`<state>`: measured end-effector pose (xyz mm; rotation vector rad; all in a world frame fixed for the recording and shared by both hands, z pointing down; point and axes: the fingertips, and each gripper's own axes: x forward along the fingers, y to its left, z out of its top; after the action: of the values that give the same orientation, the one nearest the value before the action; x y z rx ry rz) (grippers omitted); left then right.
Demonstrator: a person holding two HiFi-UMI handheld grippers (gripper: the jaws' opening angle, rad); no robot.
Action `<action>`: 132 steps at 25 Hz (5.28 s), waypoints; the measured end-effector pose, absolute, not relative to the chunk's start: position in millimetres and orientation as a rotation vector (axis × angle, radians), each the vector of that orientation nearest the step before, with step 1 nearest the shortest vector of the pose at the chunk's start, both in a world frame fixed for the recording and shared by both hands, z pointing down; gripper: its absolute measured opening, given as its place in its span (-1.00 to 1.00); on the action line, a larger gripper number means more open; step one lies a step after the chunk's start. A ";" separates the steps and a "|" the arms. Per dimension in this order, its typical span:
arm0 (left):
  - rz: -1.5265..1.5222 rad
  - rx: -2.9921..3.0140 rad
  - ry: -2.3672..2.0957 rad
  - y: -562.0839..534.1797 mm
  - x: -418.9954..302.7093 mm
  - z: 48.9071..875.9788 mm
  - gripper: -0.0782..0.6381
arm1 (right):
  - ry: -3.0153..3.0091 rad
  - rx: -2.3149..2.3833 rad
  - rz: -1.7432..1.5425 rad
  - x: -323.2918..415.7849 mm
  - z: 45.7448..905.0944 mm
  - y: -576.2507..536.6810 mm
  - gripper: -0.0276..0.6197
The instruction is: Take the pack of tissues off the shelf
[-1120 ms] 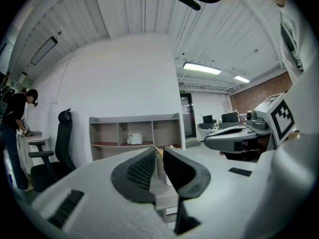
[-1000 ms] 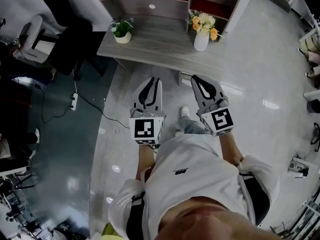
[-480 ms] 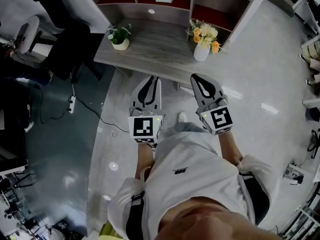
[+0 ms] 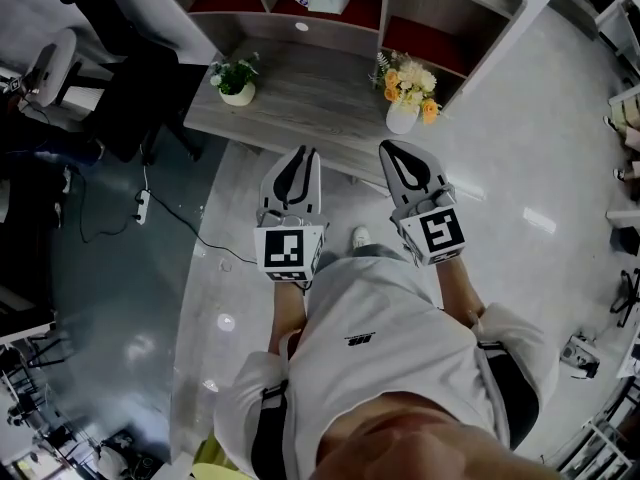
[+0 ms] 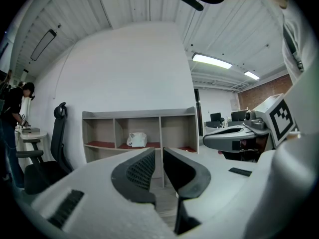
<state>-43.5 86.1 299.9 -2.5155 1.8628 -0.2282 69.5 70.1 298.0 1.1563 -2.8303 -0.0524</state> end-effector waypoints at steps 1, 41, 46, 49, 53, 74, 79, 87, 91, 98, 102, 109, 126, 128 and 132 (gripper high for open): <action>-0.232 -2.518 1.864 83.1 -43.0 300.3 -0.69 | -2.825 1.157 -0.041 70.4 300.0 67.4 -0.83; -0.260 -2.693 1.649 -112.8 -71.9 310.8 -0.53 | -2.708 1.328 -0.004 27.7 304.5 -109.4 -0.83; -0.264 -2.729 1.615 -137.9 -77.4 314.5 -0.53 | -2.684 1.337 0.005 18.8 309.6 -131.4 -0.83; -0.263 -2.750 1.594 -149.0 -78.8 318.0 -0.53 | -2.677 1.342 0.020 11.8 308.0 -140.6 -0.83; -0.259 -2.775 1.564 -164.0 -79.4 319.8 -0.53 | -2.674 1.371 0.023 6.3 307.0 -152.9 -0.83; -0.273 -2.880 1.381 -242.6 -63.3 335.9 -0.53 | -2.559 1.514 0.076 4.1 324.9 -212.8 -0.83; -0.285 -2.893 1.359 -256.4 -56.3 339.9 -0.53 | -2.542 1.540 0.087 7.6 327.0 -221.9 -0.83; -0.318 -2.905 1.344 -272.6 -43.8 351.0 -0.53 | -2.532 1.553 0.111 12.1 335.2 -231.7 -0.83; -0.342 -2.900 1.356 -277.4 -40.1 356.1 -0.53 | -2.536 1.549 0.130 12.7 338.3 -234.5 -0.83; -0.380 -2.875 1.406 -287.0 -35.8 365.6 -0.49 | -2.568 1.517 0.154 14.8 342.6 -238.1 -0.83; -0.394 -2.859 1.438 -294.0 -33.5 369.6 -0.47 | -2.579 1.497 0.167 16.8 345.4 -241.4 -0.83; -0.420 -2.850 1.494 -300.8 -29.5 377.0 -0.45 | -2.596 1.475 0.182 22.0 347.3 -242.0 -0.83; -0.513 -2.851 1.582 -316.3 -33.2 401.2 -0.54 | -2.585 1.469 0.206 27.4 353.0 -245.6 -0.83; -0.521 -2.854 1.583 -316.8 -34.0 403.2 -0.57 | -2.582 1.470 0.202 26.9 353.3 -245.3 -0.83; -0.518 -2.864 1.583 -316.5 -35.0 405.7 -0.66 | -2.575 1.477 0.202 25.5 353.9 -244.0 -0.83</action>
<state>-35.0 -316.5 405.7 -2.8638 1.5827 -0.5177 25.5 -244.0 353.9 1.4773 -2.5746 0.2018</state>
